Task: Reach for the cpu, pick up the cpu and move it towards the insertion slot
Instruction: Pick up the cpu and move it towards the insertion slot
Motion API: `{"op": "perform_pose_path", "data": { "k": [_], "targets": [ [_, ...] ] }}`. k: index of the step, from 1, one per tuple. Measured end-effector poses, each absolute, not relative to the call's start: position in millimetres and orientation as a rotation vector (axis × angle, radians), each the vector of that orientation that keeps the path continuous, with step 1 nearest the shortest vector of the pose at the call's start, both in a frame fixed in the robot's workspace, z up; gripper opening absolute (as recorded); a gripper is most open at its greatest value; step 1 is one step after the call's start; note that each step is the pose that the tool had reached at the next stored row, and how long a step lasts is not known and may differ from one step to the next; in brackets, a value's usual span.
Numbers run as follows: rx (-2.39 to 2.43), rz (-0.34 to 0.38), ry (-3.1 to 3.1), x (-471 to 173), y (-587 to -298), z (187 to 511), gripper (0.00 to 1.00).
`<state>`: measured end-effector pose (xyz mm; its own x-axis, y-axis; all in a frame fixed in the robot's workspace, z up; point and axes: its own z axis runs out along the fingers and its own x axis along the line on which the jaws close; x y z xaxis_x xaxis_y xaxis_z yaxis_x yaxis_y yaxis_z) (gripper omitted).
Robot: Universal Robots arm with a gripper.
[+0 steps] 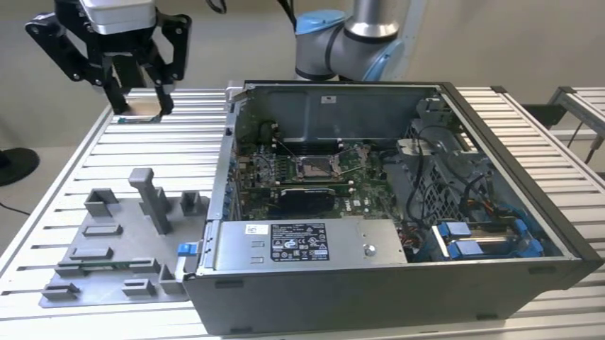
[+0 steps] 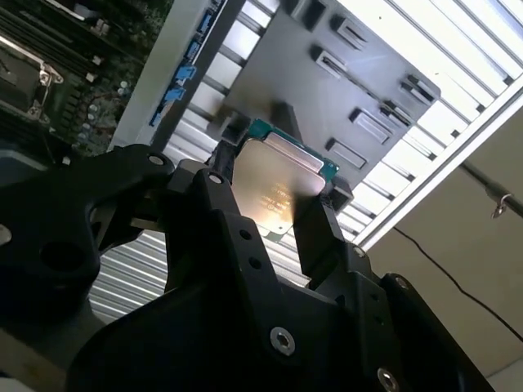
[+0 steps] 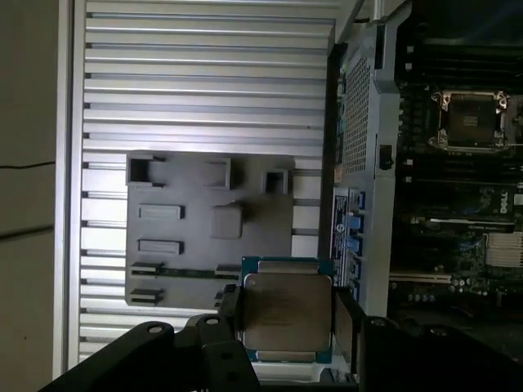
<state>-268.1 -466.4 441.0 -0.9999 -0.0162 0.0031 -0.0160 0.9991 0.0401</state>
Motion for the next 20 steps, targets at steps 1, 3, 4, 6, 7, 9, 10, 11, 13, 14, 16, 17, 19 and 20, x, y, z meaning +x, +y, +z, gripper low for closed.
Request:
{"op": "perform_pose_path", "data": {
  "k": [1, 3, 4, 6, 7, 9, 10, 11, 13, 14, 16, 17, 19, 20],
  "targets": [
    [0.025, -0.063, -3.137, -265, -466, 441, 0.0],
    [0.025, -0.063, -3.137, -258, -466, 441, 0.0],
    [0.025, -0.063, -3.137, -254, -466, 441, 0.0],
    [0.025, -0.063, -3.137, -247, -466, 441, 0.0],
    [0.024, -0.063, -3.137, -244, -466, 441, 0.0],
    [0.024, -0.063, -3.137, -237, -466, 441, 0.0],
    [0.024, -0.063, -3.137, -234, -466, 441, 0.0],
    [0.024, -0.063, -3.137, -230, -466, 441, 0.0],
    [0.023, -0.063, -3.137, -223, -466, 440, 0.0],
    [0.023, -0.063, -3.137, -219, -466, 440, 0.0],
    [0.023, -0.063, -3.137, -211, -466, 440, 0.0],
    [0.023, -0.063, -3.137, -207, -466, 440, 0.0],
    [0.023, -0.063, -3.137, -199, -466, 440, 0.0],
    [0.023, -0.063, -3.137, -195, -466, 440, 0.0]
  ]
}}
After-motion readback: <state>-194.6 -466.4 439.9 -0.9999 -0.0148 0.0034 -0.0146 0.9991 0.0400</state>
